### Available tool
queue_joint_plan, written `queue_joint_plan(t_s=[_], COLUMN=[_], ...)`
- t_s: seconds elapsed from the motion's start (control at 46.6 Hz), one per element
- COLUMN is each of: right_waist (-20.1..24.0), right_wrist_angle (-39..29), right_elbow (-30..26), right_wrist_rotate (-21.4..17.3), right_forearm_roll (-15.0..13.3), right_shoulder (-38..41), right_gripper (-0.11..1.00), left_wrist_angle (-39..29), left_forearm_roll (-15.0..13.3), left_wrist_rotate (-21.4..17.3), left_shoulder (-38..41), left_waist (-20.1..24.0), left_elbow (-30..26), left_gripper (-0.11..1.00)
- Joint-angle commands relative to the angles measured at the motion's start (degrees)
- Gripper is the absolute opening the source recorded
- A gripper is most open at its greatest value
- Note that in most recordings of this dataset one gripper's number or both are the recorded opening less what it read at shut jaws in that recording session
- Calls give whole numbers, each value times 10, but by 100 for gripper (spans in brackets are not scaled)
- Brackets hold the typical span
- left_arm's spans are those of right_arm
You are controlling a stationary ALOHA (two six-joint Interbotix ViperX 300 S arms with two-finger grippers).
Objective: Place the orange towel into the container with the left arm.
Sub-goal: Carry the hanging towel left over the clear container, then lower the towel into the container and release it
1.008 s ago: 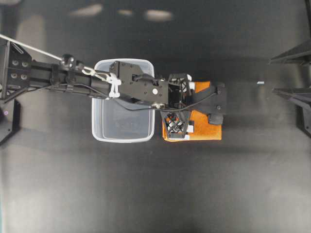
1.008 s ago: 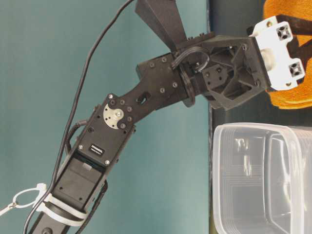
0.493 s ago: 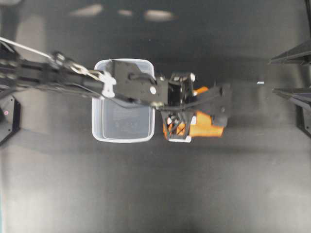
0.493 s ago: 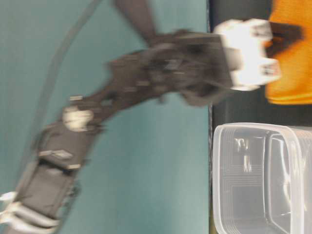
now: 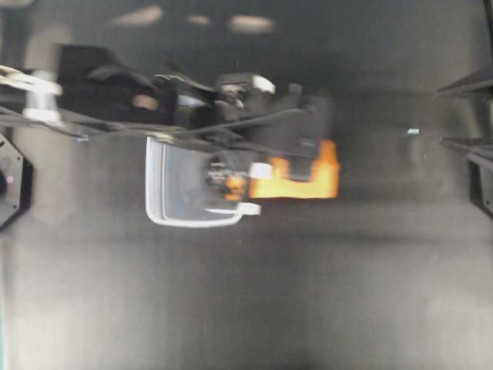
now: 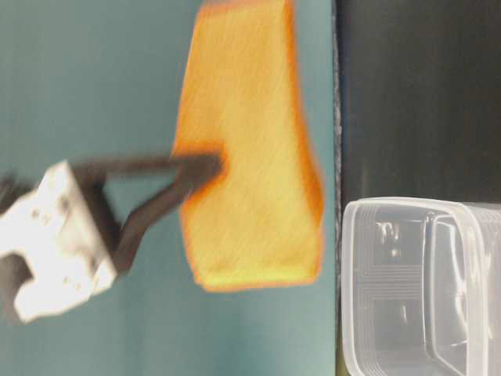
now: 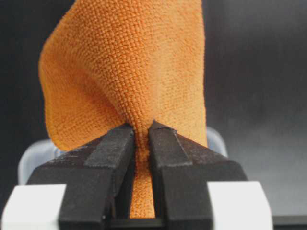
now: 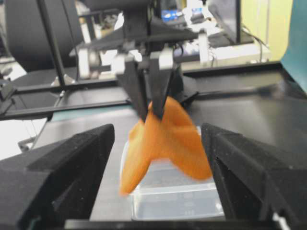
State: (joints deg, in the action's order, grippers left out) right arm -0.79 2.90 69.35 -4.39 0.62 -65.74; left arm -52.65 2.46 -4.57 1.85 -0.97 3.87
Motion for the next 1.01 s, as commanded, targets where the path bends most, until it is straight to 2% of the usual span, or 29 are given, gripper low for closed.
queue_joint_plan(t_s=[0.0,0.107,0.279,0.665,0.986], right_waist=[-1,-1,-1,-1,-1], right_wrist_angle=[3,3,3,3,3], right_elbow=[-9,-8,-7,-5,-4], right_wrist_rotate=[0,-1,-1,-1,-1], right_forearm_roll=[2,2,2,2,2], right_shoulder=[3,4,4,4,5], right_gripper=[71,71,71,71,71], left_wrist_angle=[0,14,44,48,51], left_forearm_roll=[2,1,1,2,2], left_wrist_rotate=[1,2,1,1,1], left_shoulder=[-66,-109,-136,-110,-97], left_waist=[10,19,28,31,33], left_elbow=[54,110,153,187,185], left_gripper=[6,6,6,6,8])
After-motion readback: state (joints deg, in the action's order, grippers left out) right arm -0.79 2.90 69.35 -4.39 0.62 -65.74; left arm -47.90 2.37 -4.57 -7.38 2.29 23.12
